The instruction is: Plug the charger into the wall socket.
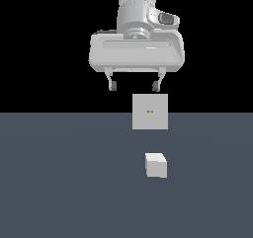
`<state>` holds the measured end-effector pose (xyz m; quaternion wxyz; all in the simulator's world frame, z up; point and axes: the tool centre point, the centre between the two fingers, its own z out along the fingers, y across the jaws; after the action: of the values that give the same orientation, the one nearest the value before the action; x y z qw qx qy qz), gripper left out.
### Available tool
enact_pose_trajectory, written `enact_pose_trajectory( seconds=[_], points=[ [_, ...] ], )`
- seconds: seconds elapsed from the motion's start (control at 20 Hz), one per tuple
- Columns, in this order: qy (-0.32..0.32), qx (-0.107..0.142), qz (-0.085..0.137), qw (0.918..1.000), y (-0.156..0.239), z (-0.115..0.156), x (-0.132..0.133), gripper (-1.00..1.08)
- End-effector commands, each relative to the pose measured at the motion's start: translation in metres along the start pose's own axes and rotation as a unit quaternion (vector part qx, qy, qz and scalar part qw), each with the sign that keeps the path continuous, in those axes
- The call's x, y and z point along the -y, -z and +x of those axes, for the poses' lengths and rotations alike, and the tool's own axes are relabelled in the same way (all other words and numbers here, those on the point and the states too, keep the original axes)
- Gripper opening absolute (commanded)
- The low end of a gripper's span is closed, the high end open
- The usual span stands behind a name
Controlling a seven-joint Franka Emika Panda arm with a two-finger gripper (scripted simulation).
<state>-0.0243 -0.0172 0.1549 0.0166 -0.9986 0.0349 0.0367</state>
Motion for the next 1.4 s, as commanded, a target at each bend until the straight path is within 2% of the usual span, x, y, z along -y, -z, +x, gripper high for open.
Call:
enact_pose_trajectory(
  seconds=[0.0, 0.6, 1.35],
  points=[
    [0.000, 0.000, 0.000, 1.0000, 0.000, 0.000, 0.000, 1.00],
    [0.000, -0.020, -0.002, 0.9998, -0.011, -0.009, -0.005, 1.00],
    [-0.001, -0.091, -0.010, 0.9958, -0.054, -0.038, -0.022, 1.00]
  ],
)
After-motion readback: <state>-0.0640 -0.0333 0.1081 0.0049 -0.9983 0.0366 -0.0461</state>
